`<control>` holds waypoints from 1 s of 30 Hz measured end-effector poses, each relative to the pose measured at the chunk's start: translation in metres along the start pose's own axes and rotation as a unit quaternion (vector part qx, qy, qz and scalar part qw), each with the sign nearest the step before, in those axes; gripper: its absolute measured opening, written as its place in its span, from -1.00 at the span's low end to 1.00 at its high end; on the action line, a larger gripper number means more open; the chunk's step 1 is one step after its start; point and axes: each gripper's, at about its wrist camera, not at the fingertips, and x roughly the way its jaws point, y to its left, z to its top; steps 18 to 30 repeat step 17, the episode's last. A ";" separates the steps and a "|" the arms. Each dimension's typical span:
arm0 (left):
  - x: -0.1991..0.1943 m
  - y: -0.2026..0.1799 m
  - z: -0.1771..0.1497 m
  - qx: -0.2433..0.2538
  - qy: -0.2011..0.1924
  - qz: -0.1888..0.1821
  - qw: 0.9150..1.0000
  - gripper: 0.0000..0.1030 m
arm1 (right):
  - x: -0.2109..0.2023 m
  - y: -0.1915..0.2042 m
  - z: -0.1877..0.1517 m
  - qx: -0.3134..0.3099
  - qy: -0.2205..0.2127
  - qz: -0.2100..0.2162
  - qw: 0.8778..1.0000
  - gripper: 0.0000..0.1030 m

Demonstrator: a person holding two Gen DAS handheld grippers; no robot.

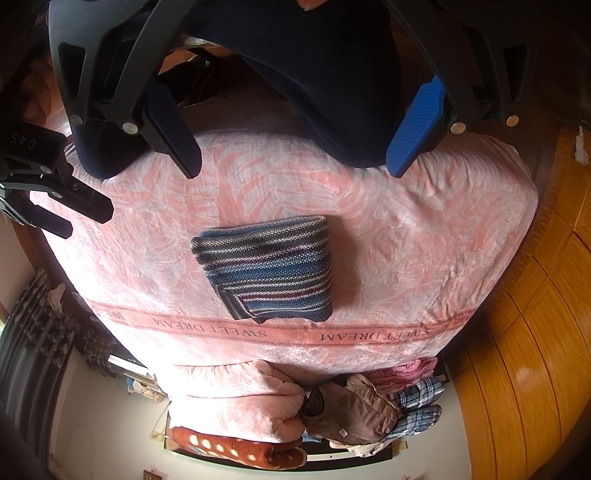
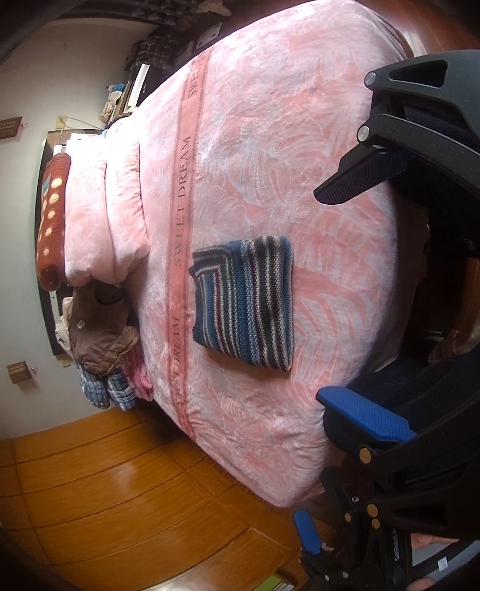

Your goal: Fold small clothes

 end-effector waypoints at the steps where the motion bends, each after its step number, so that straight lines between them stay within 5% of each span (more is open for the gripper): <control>1: 0.000 -0.001 -0.001 0.000 0.000 0.001 1.000 0.94 | 0.001 0.000 0.000 0.002 0.007 -0.011 1.000 0.92; 4: 0.002 0.001 -0.001 0.000 0.003 0.000 1.000 0.93 | 0.003 0.013 -0.004 -0.045 0.000 -0.064 0.997 0.82; 11: 0.005 0.003 0.001 -0.001 0.004 0.000 1.000 0.93 | -0.002 0.026 0.000 -0.070 -0.016 -0.086 0.994 0.92; 30: 0.006 0.005 0.002 -0.002 0.004 0.001 1.000 0.93 | 0.000 0.030 -0.001 -0.081 -0.013 -0.092 0.992 0.92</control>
